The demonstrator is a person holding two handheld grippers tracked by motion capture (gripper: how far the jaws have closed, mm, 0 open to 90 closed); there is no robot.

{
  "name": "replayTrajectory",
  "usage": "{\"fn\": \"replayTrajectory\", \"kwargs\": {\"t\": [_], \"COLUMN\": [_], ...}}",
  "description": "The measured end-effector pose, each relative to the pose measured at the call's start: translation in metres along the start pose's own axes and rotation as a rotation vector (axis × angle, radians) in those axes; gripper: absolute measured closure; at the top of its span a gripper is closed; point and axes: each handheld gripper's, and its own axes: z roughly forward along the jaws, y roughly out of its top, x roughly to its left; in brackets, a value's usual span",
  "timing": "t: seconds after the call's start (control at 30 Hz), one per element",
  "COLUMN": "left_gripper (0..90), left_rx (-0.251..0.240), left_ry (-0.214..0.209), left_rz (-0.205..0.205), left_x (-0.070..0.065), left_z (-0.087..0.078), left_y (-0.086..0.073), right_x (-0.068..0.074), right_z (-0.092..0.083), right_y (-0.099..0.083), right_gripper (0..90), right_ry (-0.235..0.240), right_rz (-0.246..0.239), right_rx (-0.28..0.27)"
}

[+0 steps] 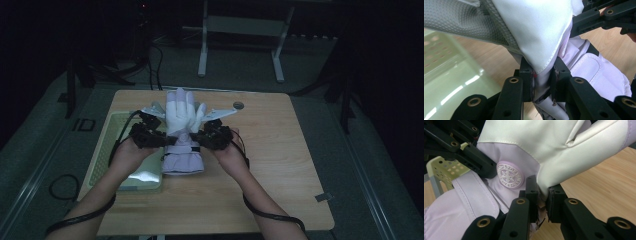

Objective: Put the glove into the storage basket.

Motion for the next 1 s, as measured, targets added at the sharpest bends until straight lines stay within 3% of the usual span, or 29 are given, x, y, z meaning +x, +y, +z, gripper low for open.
{"fn": "replayTrajectory", "kwargs": {"t": [0.37,0.6,0.77,1.0], "left_gripper": [75.1,75.1,75.1,75.2], "left_rx": [0.03,0.054,0.072,0.11], "left_ry": [0.05,0.083,0.092,0.088], "left_rz": [-0.022,-0.034,-0.048,-0.071], "left_x": [0.04,0.063,0.076,0.088], "left_z": [-0.046,-0.064,-0.066,-0.054], "left_y": [-0.02,-0.036,-0.048,-0.067], "right_x": [0.035,0.056,0.068,0.075], "right_z": [0.043,0.071,0.088,0.11], "right_y": [0.033,0.044,0.048,0.035], "right_gripper": [81.4,81.5,81.7,82.0], "right_ry": [0.052,0.076,0.085,0.093], "right_rz": [-0.011,-0.015,-0.018,-0.004], "right_rx": [-0.015,-0.018,0.002,0.04]}}
